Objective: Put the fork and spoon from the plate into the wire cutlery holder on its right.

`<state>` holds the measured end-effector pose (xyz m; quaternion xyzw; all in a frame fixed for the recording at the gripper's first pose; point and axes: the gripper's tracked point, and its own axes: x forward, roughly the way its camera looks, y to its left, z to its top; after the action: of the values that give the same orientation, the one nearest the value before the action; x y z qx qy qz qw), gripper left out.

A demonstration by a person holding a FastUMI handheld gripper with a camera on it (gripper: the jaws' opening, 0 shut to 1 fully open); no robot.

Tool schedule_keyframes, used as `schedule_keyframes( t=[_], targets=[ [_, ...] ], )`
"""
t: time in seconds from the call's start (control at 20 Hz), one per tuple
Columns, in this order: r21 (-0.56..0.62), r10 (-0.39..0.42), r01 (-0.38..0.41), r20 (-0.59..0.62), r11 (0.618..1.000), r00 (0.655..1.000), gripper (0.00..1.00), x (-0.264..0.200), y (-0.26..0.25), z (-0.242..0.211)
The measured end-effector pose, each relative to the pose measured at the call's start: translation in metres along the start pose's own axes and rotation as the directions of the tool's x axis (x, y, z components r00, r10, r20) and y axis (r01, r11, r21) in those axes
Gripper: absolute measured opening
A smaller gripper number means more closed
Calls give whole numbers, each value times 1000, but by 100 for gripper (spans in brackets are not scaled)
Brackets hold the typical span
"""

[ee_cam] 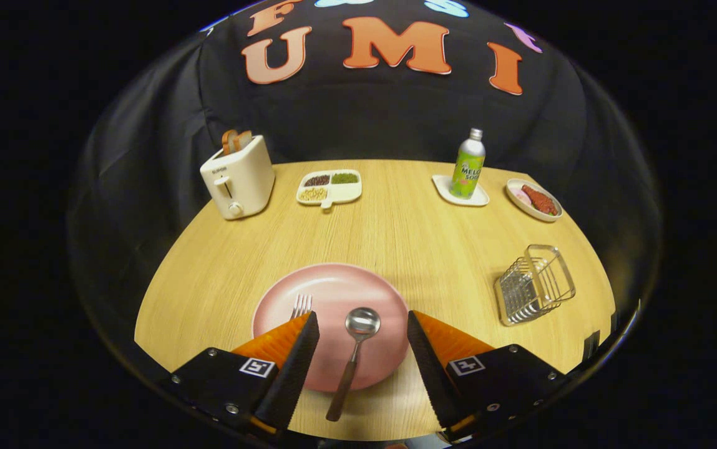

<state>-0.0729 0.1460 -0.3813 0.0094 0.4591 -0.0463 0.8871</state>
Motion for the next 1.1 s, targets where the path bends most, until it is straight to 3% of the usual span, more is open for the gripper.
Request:
schedule_keyframes(
  t=[0.4,0.95,1.1],
  targets=[
    [-14,7,-10,-229,1000,974,71,24,7,-54],
    [-52,-1,-20,-379,998,925,23,32,11,-77],
    [-31,28,-44,-404,999,914,16,34,14,-79]
  ],
)
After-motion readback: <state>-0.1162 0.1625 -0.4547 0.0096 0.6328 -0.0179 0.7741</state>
